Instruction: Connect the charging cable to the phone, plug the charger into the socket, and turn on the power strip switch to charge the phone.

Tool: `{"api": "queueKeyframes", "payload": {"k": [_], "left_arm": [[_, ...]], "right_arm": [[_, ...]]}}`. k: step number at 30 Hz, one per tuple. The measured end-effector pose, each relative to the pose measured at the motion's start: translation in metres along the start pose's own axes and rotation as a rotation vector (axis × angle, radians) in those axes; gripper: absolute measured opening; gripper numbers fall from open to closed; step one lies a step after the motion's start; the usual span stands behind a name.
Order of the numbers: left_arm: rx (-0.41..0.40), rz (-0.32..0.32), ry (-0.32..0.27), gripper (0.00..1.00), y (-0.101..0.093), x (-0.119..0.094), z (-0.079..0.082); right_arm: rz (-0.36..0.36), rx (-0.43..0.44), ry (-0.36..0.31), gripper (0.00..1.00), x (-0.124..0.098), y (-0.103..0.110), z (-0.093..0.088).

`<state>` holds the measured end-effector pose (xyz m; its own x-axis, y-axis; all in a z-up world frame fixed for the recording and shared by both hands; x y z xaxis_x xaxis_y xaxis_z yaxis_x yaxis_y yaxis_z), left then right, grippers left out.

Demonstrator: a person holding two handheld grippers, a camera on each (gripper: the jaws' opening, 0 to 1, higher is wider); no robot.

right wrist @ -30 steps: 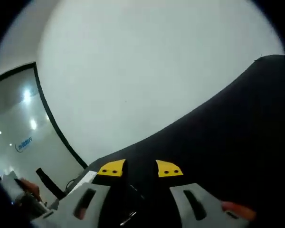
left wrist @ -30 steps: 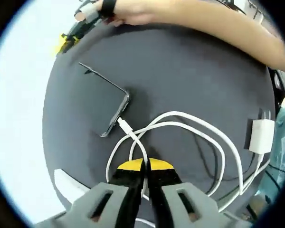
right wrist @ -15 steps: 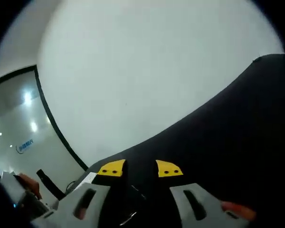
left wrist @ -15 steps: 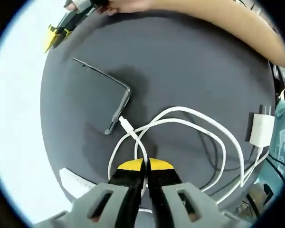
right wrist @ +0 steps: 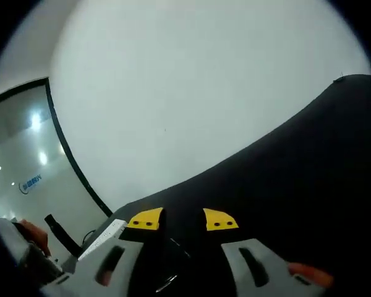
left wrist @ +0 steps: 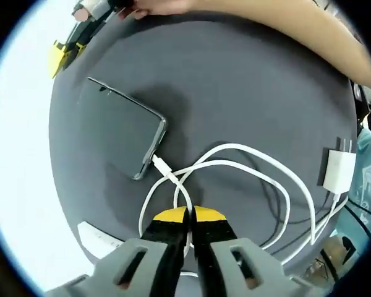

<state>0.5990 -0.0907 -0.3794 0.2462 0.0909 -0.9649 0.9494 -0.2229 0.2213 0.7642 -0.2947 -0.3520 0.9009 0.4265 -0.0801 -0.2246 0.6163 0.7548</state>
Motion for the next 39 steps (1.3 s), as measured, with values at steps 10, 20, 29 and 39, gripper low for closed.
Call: {"api": "queueKeyframes", "payload": {"k": [10,20,29,39], "left_arm": [[-0.009,0.007,-0.026,0.0,-0.003,-0.002,0.001],[-0.016,0.036,-0.042,0.0,-0.001,-0.006,0.001],[-0.014,0.049,-0.023,0.0,0.003,-0.007,-0.001],[-0.019,0.064,-0.01,0.0,0.003,-0.008,-0.001]], "right_arm": [[-0.018,0.051,0.014,0.3,0.003,-0.004,-0.002],[-0.043,0.017,0.096,0.32,0.012,-0.001,-0.02],[-0.025,0.054,0.093,0.31,0.009,0.001,-0.019],[-0.028,0.054,0.094,0.31,0.007,0.003,-0.022]]}}
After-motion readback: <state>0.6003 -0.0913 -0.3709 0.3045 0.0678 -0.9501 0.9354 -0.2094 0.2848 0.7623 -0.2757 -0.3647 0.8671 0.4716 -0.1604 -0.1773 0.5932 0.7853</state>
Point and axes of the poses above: the point that each gripper's makers call its tool centre point, and the gripper's own axes: x roughly forward along the fingers, y roughly to its left, z roughly out of its top, the point moved 4 cm from there along -x, roughly backward along the fingers, and after that the axes turned 13 degrees about x, right-handed, at the moved point
